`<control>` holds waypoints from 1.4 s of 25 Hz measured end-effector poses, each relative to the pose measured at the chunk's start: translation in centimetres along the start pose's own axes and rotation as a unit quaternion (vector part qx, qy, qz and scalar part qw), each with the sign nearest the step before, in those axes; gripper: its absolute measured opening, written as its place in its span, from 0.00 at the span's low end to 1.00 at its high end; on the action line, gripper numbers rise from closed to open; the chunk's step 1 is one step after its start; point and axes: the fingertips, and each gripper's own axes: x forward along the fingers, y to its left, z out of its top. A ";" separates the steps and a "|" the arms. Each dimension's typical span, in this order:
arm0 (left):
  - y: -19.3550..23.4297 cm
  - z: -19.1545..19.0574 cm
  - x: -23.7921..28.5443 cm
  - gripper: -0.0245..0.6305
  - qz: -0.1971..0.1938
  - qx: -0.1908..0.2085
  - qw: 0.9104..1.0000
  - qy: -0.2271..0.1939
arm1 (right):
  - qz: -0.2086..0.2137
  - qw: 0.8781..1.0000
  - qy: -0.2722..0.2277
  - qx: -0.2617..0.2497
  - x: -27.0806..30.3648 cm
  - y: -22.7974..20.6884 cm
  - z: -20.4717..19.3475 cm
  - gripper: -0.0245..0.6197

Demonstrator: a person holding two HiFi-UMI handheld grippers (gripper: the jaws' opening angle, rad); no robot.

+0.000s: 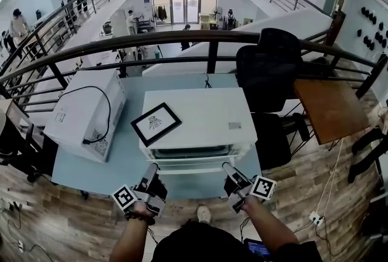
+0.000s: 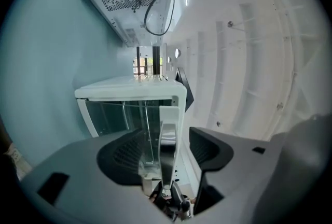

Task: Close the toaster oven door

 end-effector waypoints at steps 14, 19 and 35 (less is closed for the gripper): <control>-0.5 0.8 2.5 0.21 -0.019 -0.011 1.000 -0.009 | 0.003 1.000 -0.017 0.018 2.3 -0.1 2.3 0.27; -0.6 0.9 2.8 0.21 -0.036 -0.019 0.999 -0.007 | 0.013 1.000 -0.007 -0.002 2.6 -0.1 2.5 0.28; -1.1 1.2 3.3 0.30 -0.009 0.055 0.998 0.005 | -0.023 0.998 0.001 -0.057 2.6 -0.3 2.6 0.44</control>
